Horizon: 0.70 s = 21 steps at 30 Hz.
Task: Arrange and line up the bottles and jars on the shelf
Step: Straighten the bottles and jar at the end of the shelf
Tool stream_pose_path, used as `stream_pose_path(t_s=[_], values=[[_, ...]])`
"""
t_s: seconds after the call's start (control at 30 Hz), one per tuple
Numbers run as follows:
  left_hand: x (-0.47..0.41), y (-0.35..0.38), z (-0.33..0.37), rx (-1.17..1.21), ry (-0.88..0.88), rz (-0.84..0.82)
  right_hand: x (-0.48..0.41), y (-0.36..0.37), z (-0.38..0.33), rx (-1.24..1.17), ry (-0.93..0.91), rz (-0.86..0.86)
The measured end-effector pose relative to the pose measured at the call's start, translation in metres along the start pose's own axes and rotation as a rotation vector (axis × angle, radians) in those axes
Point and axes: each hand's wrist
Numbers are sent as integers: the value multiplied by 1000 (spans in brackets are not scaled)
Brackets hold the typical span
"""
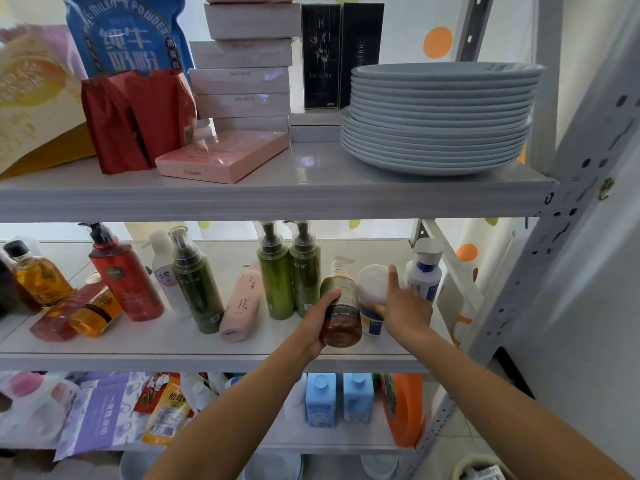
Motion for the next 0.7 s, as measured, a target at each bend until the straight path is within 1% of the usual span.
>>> stream_pose_path(t_s=[0.03, 0.07, 0.1, 0.13, 0.17, 0.23, 0.27, 0.3, 0.33, 0.4, 0.47, 0.5, 0.53, 0.63, 0.67, 0.7], values=[[-2, -1, -1, 4, -7, -4, 5, 0, 0, -17, -13, 68], [-3, -2, -2, 18, -10, -15, 11, 4, 0, -87, -31, 156], [-4, -3, -3, 42, -11, -27, 18, 9, -1, -202, -26, 213], [-5, -4, -4, 62, -10, -33, 24, 15, -4, -372, 1, 192], [-6, -4, -4, 67, -6, -32, 27, 21, -9, -584, 39, 84], [-8, -3, -4, 17, 4, -7, 31, 30, -20, -1044, 106, -292], [-9, -3, -4, -15, 8, 26, 30, 32, -25, -1206, 128, -437], [-11, -3, -4, -39, 12, 78, 30, 32, -28, -1262, 116, -507], [-13, -4, -4, -73, 20, 133, 29, 33, -30, -1223, 80, -512], [-14, -8, -6, -168, 28, 213, 26, 35, -32, -1070, 39, -453], [-13, -7, -7, -206, 11, 227, 23, 37, -34, -1011, 54, -403], [-12, -5, -8, -211, -3, 226, 22, 38, -36, -1016, 64, -393], [-12, -4, -8, -271, -19, 246, 21, 40, -38, -1025, 73, -390], [-8, -5, -6, -669, -106, 385, 22, 47, -46, -1063, 119, -366], [-5, -5, -5, -696, -106, 366, 22, 51, -49, -1085, 151, -337], [-1, -6, -4, -657, -93, 307, 23, 56, -53, -1109, 192, -296]])
Point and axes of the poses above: each hand's wrist, its own x-axis away from the middle knuckle, its own y-axis out of the palm, z = x × y, and after that the axes turned 10 degrees about -z, right-handed
